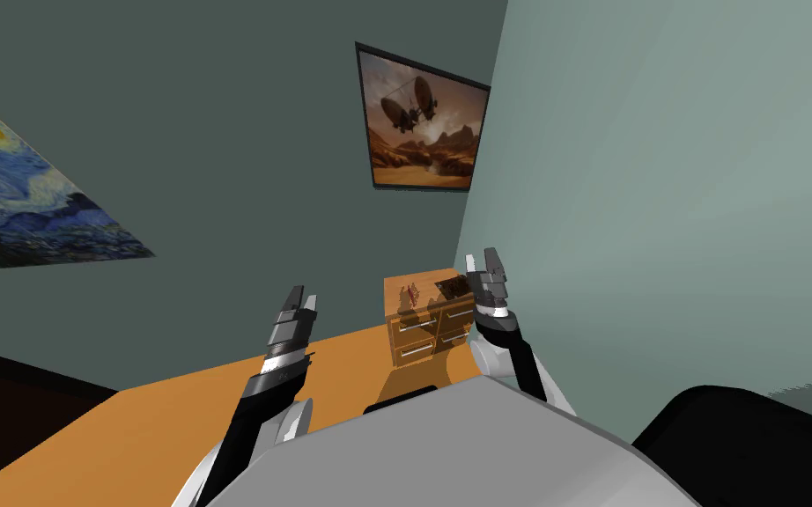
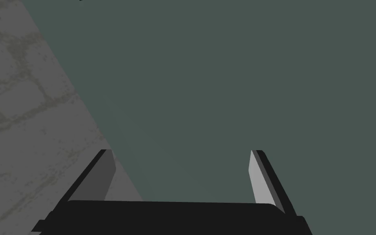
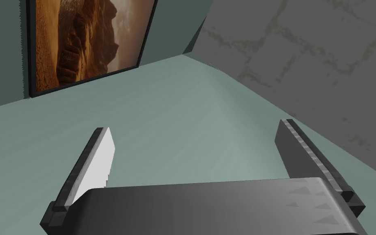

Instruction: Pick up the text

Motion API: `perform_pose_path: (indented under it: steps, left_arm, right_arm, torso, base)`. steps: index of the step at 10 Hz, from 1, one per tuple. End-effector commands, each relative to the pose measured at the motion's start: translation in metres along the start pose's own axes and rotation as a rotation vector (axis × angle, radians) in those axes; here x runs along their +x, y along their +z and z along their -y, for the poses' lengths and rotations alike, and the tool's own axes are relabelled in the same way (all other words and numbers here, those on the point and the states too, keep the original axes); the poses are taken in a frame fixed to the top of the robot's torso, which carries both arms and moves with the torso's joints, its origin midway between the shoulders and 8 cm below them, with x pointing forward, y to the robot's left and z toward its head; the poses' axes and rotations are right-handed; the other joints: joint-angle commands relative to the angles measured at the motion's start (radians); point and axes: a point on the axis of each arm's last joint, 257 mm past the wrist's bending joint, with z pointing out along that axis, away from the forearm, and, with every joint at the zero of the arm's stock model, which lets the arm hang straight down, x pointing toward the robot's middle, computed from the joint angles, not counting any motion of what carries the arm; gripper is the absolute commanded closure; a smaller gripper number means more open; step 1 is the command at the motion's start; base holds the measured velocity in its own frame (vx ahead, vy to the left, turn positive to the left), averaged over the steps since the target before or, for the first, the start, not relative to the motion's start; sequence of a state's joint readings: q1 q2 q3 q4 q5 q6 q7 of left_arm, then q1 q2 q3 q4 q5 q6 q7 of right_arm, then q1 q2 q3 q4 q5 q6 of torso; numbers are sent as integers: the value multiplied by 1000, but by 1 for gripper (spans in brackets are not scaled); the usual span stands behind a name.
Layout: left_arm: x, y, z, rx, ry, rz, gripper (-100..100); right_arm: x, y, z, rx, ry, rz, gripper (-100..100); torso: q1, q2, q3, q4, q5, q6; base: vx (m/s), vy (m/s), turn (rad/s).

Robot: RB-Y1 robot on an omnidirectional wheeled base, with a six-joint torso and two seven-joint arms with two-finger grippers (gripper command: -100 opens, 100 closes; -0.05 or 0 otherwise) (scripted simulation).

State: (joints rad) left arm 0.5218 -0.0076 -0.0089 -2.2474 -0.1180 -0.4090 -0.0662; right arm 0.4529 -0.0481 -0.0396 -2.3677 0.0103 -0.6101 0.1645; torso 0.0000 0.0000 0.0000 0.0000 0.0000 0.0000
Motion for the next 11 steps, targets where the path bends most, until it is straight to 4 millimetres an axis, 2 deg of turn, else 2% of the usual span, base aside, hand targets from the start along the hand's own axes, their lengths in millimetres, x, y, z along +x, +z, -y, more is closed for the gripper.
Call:
perform_pose_path:
  steps: [1,6,11]
  left_arm:
    - [0,0,0,0,0,0,0]
    - [0,0,0,0,0,0,0]
    - [0,0,0,0,0,0,0]
  right_arm:
    - [4,-5,7,25,-26,-43,-100]
    - [7,-31,37,135,-130,-176,-100]
    - [0,-71,74,285,-268,-337,-100]
  torso:
    - [0,0,0,0,0,0]
    - [8,1,0,0,2,0]
    - [10,2,1,0,2,0]
  base:
    - [15,30,40]
    - [-6,104,32]
    - [-22,148,42]
